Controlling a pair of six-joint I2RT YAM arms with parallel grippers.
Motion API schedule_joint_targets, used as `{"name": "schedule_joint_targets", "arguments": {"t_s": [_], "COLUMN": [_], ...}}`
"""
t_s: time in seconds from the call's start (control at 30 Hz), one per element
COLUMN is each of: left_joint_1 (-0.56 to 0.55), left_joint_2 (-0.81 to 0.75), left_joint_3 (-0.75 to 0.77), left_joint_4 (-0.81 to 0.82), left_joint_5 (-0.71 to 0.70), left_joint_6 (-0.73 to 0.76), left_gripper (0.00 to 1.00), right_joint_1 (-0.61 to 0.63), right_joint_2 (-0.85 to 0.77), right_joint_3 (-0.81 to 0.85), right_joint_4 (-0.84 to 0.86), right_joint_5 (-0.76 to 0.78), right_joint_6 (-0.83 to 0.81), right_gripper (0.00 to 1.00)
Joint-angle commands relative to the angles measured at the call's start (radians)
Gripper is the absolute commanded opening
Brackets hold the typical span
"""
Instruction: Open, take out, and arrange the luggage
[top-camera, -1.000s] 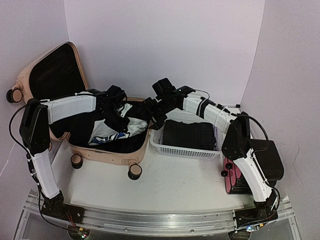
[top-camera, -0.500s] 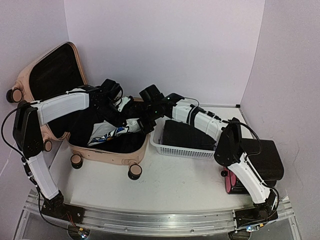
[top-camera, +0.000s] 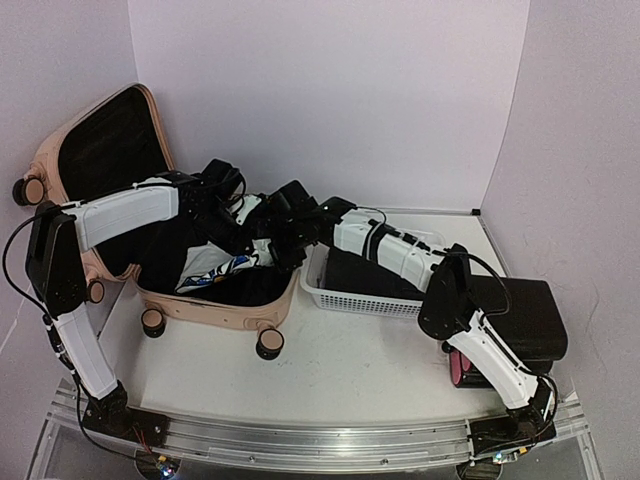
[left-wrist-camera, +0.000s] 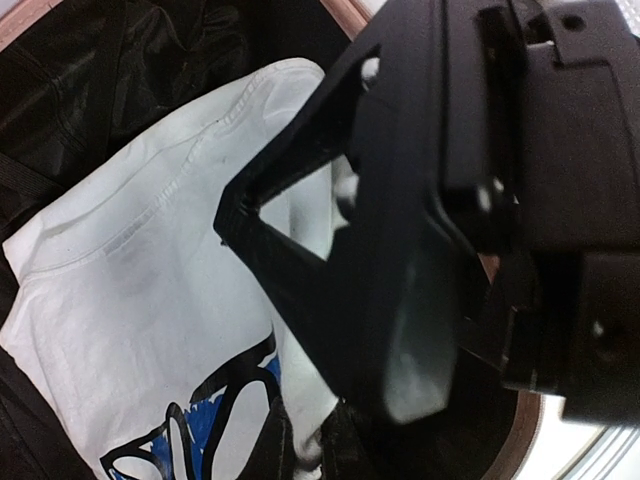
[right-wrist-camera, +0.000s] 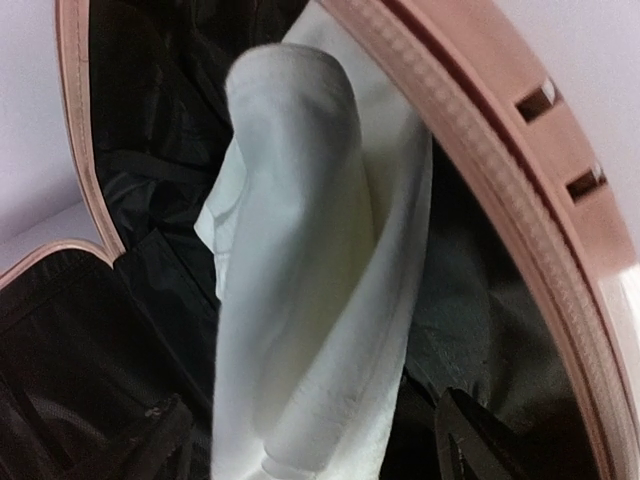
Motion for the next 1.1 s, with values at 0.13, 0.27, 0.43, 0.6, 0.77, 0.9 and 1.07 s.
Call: {"name": "schedule_joint_targets", "arguments": {"t_s": [0.13, 0.27, 0.43, 0.6, 0.77, 0.9, 1.07], "left_joint_1": [0.001, 0.002, 0.002, 0.001, 0.001, 0.002, 0.001], "left_joint_2": [-0.078, -0.079, -0.087, -0.09, -0.104, -0.136, -0.219], "left_joint_3": [-0.014, -0.018, -0.03, -0.036, -0.052, -0.085, -0.145], "left_joint_4": [0.041, 0.041, 0.041, 0.041, 0.04, 0.041, 0.04], "left_joint_5": [0.036, 0.045, 0.056, 0.068, 0.079, 0.11, 0.189], "left_joint_6": [0.024, 0.021, 0.019, 0.018, 0.009, 0.0, -0.007], "left_gripper": [0.0, 0.0, 0.0, 0.0, 0.01, 0.14, 0.4], "right_joint_1": [-0.006, -0.006, -0.005, -0.005, -0.005, -0.003, 0.004], "right_joint_2": [0.07, 0.093, 0.095, 0.084, 0.056, 0.023, -0.026], "right_joint_3": [0.047, 0.074, 0.061, 0.059, 0.04, 0.016, -0.013], "right_joint_4": [-0.006, 0.007, 0.055, 0.09, 0.153, 0.233, 0.32], "right_joint_5": [0.116, 0.124, 0.118, 0.126, 0.132, 0.135, 0.106], "right_joint_6": [0.023, 0.017, 0.002, -0.023, -0.103, -0.244, -0.453], "right_gripper": [0.75, 0.65, 0.47, 0.2, 0.0, 0.0, 0.0]}}
